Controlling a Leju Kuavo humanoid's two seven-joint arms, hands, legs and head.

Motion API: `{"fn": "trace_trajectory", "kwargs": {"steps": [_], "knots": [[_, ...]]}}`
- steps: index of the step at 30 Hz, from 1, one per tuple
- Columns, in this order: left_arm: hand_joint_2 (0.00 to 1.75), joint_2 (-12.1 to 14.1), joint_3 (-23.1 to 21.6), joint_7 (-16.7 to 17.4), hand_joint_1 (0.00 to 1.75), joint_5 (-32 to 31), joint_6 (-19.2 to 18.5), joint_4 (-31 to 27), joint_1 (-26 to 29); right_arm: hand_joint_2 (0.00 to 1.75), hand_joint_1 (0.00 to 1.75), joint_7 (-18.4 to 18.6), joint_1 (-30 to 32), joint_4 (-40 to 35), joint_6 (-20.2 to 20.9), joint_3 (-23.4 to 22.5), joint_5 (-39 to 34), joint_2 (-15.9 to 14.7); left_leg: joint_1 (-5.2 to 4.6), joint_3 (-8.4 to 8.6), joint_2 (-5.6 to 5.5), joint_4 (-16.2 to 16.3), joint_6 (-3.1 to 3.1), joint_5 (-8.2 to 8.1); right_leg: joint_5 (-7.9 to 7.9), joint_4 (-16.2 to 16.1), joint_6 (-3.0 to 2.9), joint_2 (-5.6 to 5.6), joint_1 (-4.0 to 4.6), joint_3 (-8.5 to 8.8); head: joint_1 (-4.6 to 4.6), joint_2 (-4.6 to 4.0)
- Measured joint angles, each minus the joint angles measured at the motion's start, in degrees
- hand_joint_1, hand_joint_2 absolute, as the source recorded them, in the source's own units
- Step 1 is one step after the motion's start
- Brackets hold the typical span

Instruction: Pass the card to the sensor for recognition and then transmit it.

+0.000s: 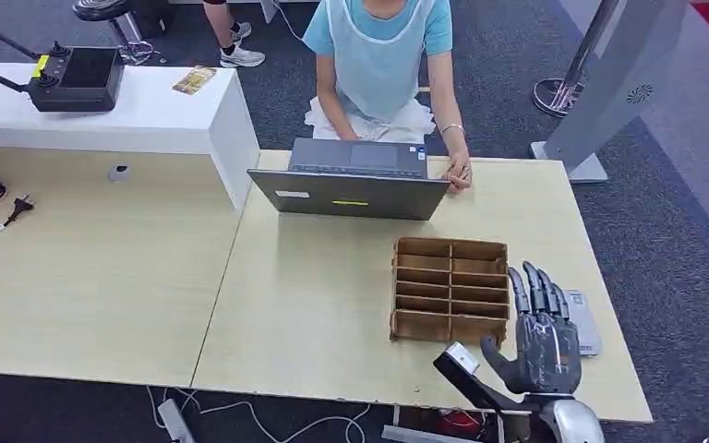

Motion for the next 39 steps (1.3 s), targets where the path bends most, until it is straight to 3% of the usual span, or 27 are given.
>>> {"fn": "trace_trajectory", "kwargs": {"steps": [36, 39], "knots": [[0.00, 0.00, 0.02, 0.00, 0.00, -0.02, 0.00, 0.00, -0.01, 1.75, 0.00, 0.02, -0.05, 0.44, 0.19, 0.59, 0.00, 0.00, 0.00, -0.01, 0.00, 0.00, 0.00, 0.00, 0.00, 0.00, 0.00, 0.00, 0.00, 0.00, 0.00, 0.00], [0.00, 0.02, 0.00, 0.00, 0.00, -0.52, -0.59, 0.00, -0.10, 1.75, 0.00, 0.81, -1.68, 2.50, 8.15, 0.66, -1.05, 0.46, 0.00, -0.04, 0.03, 0.00, 0.00, 0.00, 0.00, 0.00, 0.00, 0.04, 0.00, 0.00, 0.00, 0.00]]}}
